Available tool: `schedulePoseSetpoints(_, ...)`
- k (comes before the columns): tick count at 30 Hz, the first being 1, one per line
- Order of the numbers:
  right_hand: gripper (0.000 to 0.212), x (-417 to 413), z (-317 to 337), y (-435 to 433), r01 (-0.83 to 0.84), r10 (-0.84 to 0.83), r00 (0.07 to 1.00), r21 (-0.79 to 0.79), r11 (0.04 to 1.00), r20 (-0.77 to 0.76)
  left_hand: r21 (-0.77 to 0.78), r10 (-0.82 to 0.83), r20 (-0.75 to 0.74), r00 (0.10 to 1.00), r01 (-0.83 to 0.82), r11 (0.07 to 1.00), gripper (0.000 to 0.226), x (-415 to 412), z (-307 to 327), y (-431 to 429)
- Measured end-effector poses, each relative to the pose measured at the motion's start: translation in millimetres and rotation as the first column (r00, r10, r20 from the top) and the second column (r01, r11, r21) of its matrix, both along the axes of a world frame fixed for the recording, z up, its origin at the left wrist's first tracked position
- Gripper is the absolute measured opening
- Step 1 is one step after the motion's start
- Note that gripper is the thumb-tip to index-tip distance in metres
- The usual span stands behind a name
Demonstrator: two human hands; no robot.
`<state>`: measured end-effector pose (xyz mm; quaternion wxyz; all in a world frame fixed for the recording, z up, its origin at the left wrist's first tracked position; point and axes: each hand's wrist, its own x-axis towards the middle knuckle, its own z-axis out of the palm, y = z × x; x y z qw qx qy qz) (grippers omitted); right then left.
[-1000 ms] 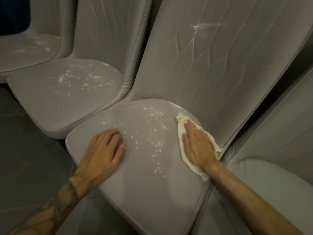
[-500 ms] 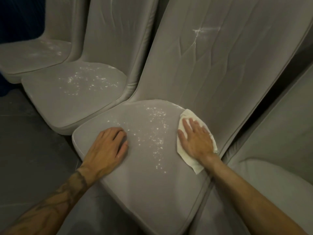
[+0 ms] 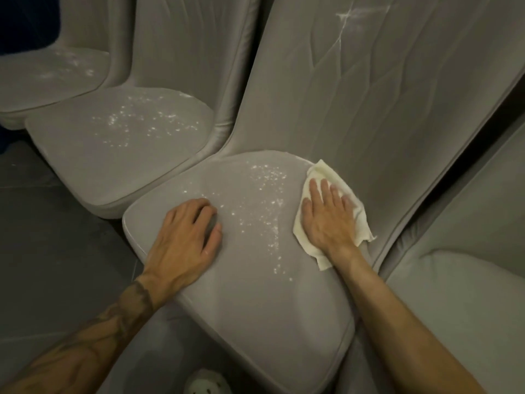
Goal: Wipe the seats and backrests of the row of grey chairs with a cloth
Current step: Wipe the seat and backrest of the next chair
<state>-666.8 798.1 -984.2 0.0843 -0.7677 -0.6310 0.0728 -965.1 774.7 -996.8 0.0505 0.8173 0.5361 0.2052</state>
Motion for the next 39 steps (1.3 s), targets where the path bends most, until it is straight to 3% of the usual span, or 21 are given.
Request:
schedulePoseSetpoints(2,0.061,-23,-6,-20,-0.085,0.085,0.994,0.001,0.996,-0.070,0.007,0.000,-0.004,1.000,0.000,1.000,0.040,-1,0,-1)
schedulePoseSetpoints(4,0.062,-33,-9,-47,-0.220,0.221,0.972,0.012,0.975,-0.076,-0.009,-0.001,-0.010,1.000,0.001,1.000,0.041,-1,3,-2)
schedulePoseSetpoints(6,0.061,-25,-6,-52,-0.253,0.253,0.966,0.005,0.967,-0.061,-0.034,-0.002,-0.020,1.000,0.001,0.999,0.045,-2,7,-4)
schedulePoseSetpoints(12,0.060,-2,5,-8,0.159,-0.157,0.987,-0.034,0.987,0.044,-0.078,0.013,-0.015,1.000,-0.014,0.997,0.058,-32,17,20)
schedulePoseSetpoints(16,0.063,-67,-7,-41,-0.062,0.061,0.998,-0.013,0.998,-0.026,-0.168,-0.017,-0.056,0.998,0.008,0.986,0.061,-56,18,54)
schedulePoseSetpoints(18,0.060,-61,0,-50,-0.112,0.109,0.992,-0.048,0.993,-0.057,-0.192,-0.034,-0.068,0.997,0.020,0.981,0.060,-57,18,62)
schedulePoseSetpoints(24,0.059,-26,15,-46,0.288,-0.285,0.957,-0.072,0.955,0.054,-0.193,-0.045,0.007,0.999,0.045,0.980,0.053,-55,22,62)
schedulePoseSetpoints(30,0.062,-78,2,-93,0.023,-0.025,0.998,-0.045,0.999,-0.056,-0.101,-0.043,0.044,0.998,0.047,0.994,0.048,-57,11,61)
schedulePoseSetpoints(35,0.059,-71,7,-105,0.368,-0.367,0.929,-0.017,0.930,0.040,-0.041,-0.026,0.059,0.998,0.028,0.999,0.041,-58,8,58)
schedulePoseSetpoints(39,0.061,-98,-2,-96,0.196,-0.196,0.980,-0.017,0.981,-0.020,-0.003,-0.046,0.080,0.996,0.046,0.999,0.038,-59,3,59)
